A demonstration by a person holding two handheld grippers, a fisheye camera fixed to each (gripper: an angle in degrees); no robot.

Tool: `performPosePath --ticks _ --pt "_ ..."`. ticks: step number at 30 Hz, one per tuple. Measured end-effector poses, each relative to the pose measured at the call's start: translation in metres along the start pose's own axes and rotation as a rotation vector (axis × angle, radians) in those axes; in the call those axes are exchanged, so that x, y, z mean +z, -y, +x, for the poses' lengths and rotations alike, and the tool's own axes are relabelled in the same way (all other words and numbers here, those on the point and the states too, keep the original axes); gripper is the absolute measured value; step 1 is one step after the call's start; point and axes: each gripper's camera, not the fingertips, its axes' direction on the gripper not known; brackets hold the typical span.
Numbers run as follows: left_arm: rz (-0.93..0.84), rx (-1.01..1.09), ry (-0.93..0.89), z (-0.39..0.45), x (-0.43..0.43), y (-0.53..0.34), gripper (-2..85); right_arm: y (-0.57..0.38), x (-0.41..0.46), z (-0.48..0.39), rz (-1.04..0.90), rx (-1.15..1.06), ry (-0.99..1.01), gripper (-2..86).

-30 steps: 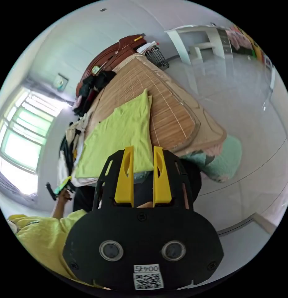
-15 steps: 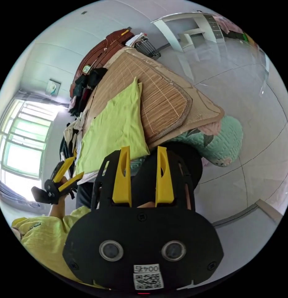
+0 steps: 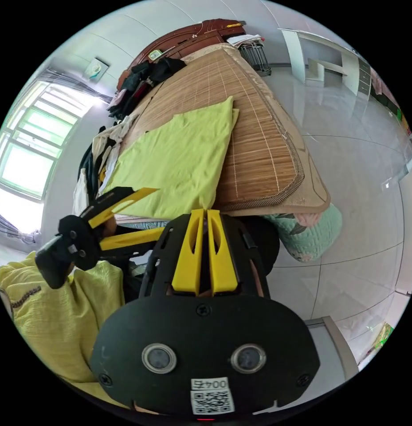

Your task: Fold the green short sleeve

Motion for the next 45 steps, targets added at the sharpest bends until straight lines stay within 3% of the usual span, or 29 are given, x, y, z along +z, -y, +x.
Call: performPosePath --ticks 5,9,12,13,17,25,30,35,45 --pt "-0.055 0.018 0.087 0.006 0.018 0.026 13.5 0.002 -0.009 0.022 0.060 0.002 0.149 1.1" --pt "-0.071 -0.074 0.183 -0.010 0.025 0.035 5.0 0.001 -0.009 0.036 0.090 -0.007 0.236 2.2" --pt "-0.009 -0.239 0.079 -0.040 0.013 0.022 2.9 -0.002 -0.014 0.062 0.163 0.050 0.283 9.1" --pt "0.004 -0.268 0.070 -0.045 0.010 0.017 2.7 -0.004 -0.016 0.080 0.204 0.096 0.335 15.9" --pt "0.061 -0.399 0.022 -0.070 -0.012 -0.016 1.7 -0.006 -0.007 0.145 0.309 0.252 0.607 21.4" --pt "0.130 -0.467 -0.056 -0.070 -0.044 -0.050 0.8 0.048 0.067 0.194 0.132 0.402 0.725 24.6" --pt "0.146 -0.439 -0.077 -0.059 -0.061 -0.067 0.7 0.067 0.094 0.210 0.076 0.441 0.762 20.5" --pt "0.153 -0.431 -0.109 -0.057 -0.074 -0.080 0.5 0.064 0.084 0.228 0.130 0.395 0.736 3.8" --pt "0.251 -0.603 -0.213 -0.099 -0.112 -0.159 0.3 0.044 -0.025 0.187 0.257 0.345 0.672 1.5"
